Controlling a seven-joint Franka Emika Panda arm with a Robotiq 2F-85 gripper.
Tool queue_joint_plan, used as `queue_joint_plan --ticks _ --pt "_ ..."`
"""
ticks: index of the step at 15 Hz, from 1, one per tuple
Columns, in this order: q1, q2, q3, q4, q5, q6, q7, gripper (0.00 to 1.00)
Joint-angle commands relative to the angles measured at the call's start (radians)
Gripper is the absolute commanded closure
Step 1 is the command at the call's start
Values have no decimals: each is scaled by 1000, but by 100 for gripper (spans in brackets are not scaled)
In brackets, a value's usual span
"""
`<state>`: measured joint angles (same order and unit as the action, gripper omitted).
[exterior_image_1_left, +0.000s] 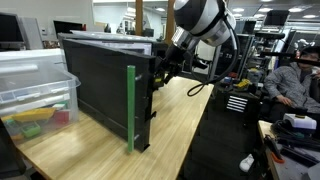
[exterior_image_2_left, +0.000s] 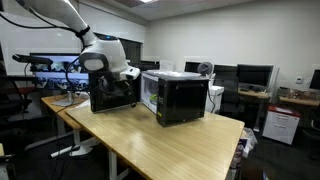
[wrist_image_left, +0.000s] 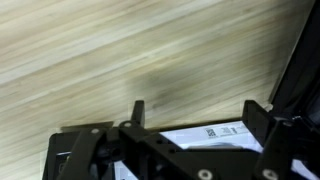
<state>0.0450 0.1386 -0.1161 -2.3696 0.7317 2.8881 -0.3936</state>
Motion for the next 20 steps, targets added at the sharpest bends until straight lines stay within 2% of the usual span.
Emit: queue_joint_plan --ticks 1,11,12,20 --pt "20 35 -29 5 -120 61 42 0" --pt "59 73 -102 -6 -366 182 14 0" --pt "57 48 -98 -10 -360 141 18 0" --pt "51 68 -87 2 -338 149 12 0"
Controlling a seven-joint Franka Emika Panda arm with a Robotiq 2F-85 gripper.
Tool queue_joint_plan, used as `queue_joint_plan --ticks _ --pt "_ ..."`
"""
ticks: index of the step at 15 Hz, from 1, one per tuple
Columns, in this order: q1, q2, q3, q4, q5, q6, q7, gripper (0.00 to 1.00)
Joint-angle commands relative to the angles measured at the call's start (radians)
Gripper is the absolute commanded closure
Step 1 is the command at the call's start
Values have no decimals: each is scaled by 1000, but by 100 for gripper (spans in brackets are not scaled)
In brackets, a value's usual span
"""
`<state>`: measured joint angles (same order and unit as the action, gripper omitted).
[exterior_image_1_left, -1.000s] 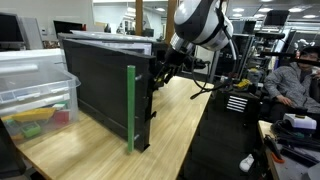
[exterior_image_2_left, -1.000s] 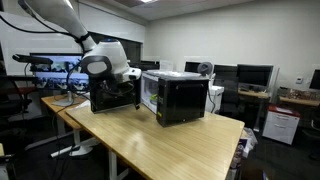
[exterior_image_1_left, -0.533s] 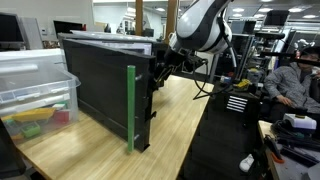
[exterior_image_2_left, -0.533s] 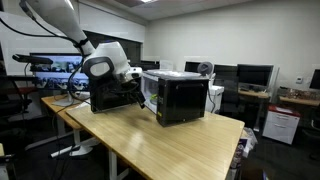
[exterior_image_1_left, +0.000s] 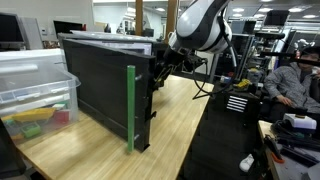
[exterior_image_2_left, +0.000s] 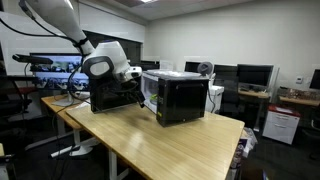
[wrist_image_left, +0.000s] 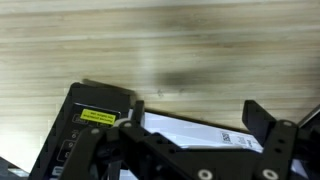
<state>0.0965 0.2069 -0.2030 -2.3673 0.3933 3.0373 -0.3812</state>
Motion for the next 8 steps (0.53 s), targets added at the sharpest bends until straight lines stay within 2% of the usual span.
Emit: queue_joint_plan --ticks 1,5,6,7,8 --pt "12 24 -13 7 -22 43 6 0" --pt "36 105 -22 33 -65 211 -22 0" --pt "-8 117 5 27 -215 254 91 0" --pt "49 140 -32 41 -129 287 -9 0" --pt "54 156 -35 42 -152 335 1 0"
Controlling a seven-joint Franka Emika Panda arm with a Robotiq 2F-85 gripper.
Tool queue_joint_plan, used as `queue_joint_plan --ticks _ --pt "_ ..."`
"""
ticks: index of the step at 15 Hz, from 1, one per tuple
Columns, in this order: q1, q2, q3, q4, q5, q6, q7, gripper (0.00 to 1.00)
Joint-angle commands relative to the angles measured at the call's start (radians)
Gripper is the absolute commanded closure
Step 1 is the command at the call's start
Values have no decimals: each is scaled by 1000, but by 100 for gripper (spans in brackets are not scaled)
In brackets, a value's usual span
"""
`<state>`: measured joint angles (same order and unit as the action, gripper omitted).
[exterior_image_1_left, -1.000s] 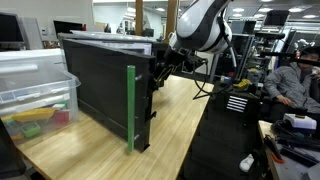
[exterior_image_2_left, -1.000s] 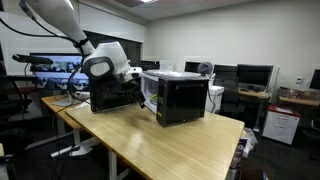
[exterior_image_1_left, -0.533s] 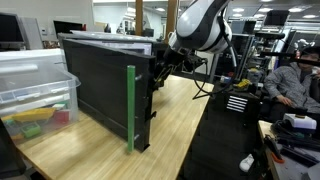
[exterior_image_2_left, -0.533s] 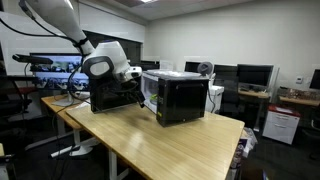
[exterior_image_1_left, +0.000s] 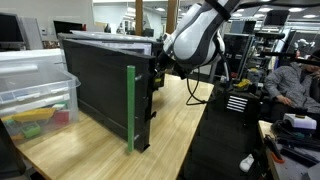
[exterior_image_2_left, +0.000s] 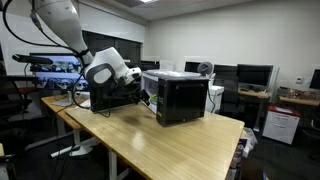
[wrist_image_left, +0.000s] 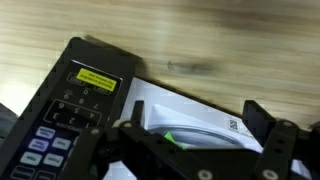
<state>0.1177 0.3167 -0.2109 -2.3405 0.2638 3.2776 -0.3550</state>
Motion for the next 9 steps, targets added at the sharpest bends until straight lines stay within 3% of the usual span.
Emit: queue_joint_plan --ticks 1,4,5,9 --pt "49 60 -42 18 -20 132 -37 0" --pt "119 99 -97 26 12 250 -62 0" --pt "181 90 -163 81 34 194 -72 0" --pt "223 94 -198 133 56 180 15 0"
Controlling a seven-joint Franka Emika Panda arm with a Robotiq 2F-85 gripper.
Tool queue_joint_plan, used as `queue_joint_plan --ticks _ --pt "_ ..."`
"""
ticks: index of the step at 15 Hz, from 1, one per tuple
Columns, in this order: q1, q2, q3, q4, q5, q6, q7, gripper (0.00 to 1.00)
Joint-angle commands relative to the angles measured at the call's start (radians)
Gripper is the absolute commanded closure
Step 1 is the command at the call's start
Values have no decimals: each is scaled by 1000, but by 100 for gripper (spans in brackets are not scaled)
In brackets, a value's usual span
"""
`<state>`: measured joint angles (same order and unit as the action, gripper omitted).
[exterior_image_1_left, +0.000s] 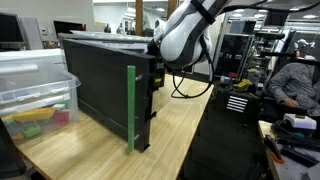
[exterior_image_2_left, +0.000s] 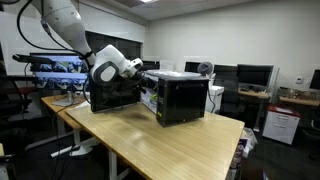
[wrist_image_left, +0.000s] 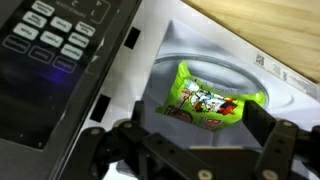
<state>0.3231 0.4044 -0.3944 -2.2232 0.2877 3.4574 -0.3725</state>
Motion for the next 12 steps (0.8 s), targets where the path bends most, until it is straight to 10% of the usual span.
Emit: queue_joint_plan --ticks 1,12 --pt "3 5 7 12 49 0 69 0" --pt "-62 56 89 113 29 0 287 0"
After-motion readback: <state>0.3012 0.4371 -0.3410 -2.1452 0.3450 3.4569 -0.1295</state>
